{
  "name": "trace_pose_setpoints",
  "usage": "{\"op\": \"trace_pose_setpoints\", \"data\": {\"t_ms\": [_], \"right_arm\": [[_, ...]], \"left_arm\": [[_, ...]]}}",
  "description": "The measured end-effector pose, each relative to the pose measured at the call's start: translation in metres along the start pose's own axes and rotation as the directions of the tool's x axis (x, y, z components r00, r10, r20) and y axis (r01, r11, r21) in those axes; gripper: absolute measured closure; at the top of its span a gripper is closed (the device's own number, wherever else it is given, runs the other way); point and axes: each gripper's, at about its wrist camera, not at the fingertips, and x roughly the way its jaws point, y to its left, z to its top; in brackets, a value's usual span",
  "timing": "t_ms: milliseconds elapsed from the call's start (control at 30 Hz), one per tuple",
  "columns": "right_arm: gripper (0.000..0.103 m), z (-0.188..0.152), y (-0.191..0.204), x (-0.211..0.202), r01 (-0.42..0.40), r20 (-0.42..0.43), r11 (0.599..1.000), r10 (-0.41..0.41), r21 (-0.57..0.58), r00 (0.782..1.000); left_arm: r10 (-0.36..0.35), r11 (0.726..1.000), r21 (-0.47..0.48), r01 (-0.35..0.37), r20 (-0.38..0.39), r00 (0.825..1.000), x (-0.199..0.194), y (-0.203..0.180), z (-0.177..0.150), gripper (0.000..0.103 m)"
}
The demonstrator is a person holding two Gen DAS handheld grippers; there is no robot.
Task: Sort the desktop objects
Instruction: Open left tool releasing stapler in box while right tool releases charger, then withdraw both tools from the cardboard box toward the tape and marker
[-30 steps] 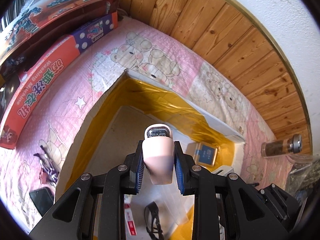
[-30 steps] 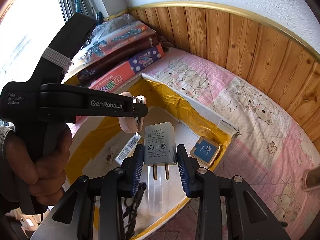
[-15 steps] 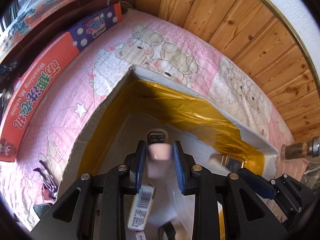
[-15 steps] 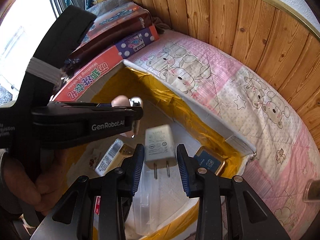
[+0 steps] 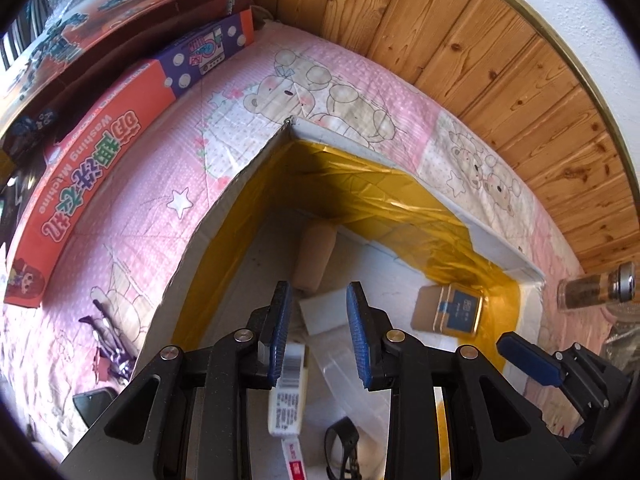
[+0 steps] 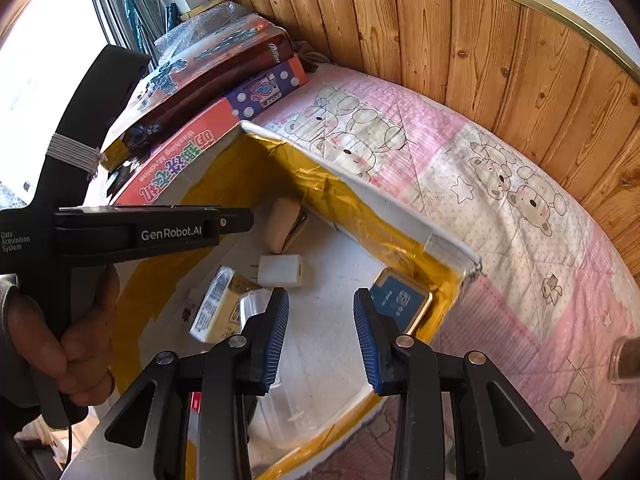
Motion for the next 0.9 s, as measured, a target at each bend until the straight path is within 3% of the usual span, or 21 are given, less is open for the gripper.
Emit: {"op": "trace_pose_setpoints", "data": {"t_ms": [600, 900], "right_arm": [[0.06, -0.062, 0.009, -0.084, -0.016, 0.09, 0.998, 0.01, 0.067, 0.996], [0.053, -0.105, 0.014, -0.129, -0.076, 0.179, 0.988, 0.051, 0.134, 0.982]], "left_arm": [[-0.081, 0.993, 0.088, 0.074, 0.077, 0.994, -0.102, -0.036, -0.071, 0.071], [-0.118, 0.989, 0.104, 0.109, 0.083, 0.989, -0.135, -0.044, -0.107, 0.071]]}}
